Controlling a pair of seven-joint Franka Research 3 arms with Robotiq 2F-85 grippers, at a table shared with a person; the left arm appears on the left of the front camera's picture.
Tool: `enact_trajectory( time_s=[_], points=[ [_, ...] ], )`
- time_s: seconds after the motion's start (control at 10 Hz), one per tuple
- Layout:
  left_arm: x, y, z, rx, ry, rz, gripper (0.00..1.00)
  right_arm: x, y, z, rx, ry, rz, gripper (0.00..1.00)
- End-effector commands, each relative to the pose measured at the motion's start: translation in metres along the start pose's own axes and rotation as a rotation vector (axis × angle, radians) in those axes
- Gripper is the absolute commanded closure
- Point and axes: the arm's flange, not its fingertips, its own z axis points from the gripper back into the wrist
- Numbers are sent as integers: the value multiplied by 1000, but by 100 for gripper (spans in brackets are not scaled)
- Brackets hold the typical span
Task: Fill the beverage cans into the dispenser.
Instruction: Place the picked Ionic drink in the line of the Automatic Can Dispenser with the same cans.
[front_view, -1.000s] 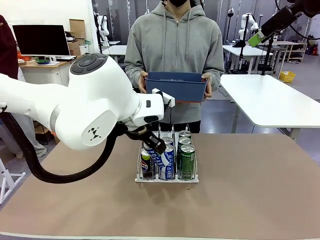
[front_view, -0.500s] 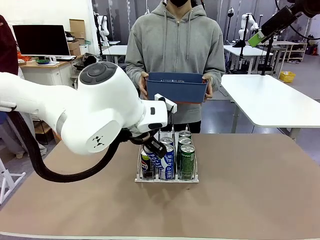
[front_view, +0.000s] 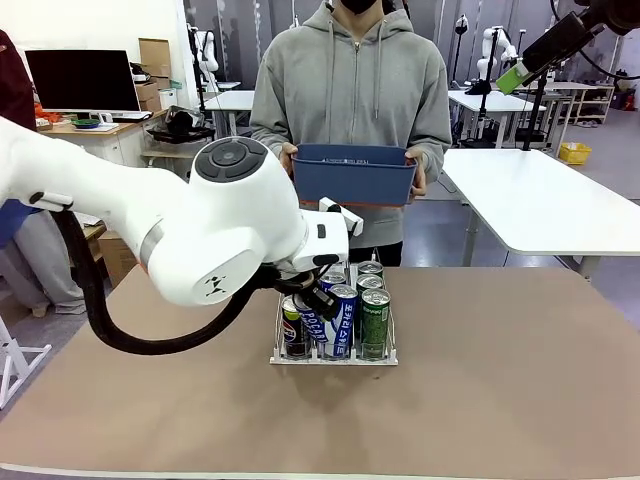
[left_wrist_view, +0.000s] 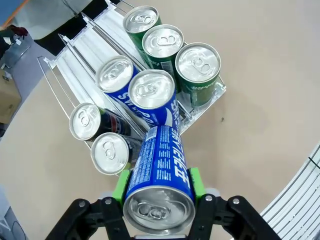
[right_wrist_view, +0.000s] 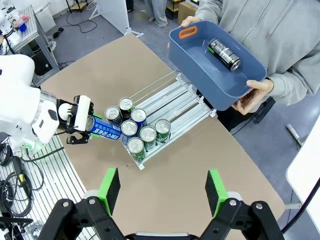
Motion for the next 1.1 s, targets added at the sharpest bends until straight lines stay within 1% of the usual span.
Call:
enact_trajectory(
  time_s=[0.0, 0.1, 0.5, 0.7, 1.0],
  points=[
    [15, -8, -5, -1, 16, -5, 43, -1, 0, 1, 7, 5, -1, 9],
    [16, -11, -6, -12, 29, -22, 43, -1, 0, 1, 7, 5, -1, 9],
    [20, -15, -3, -33, 26, -50, 43, -1, 0, 1, 7, 5, -1, 9],
    [27, -13, -8, 0, 11, -50, 43, -1, 0, 1, 7, 5, -1, 9],
    [36, -7, -24, 23, 17, -32, 43, -1, 0, 1, 7, 5, -1, 9]
  ],
)
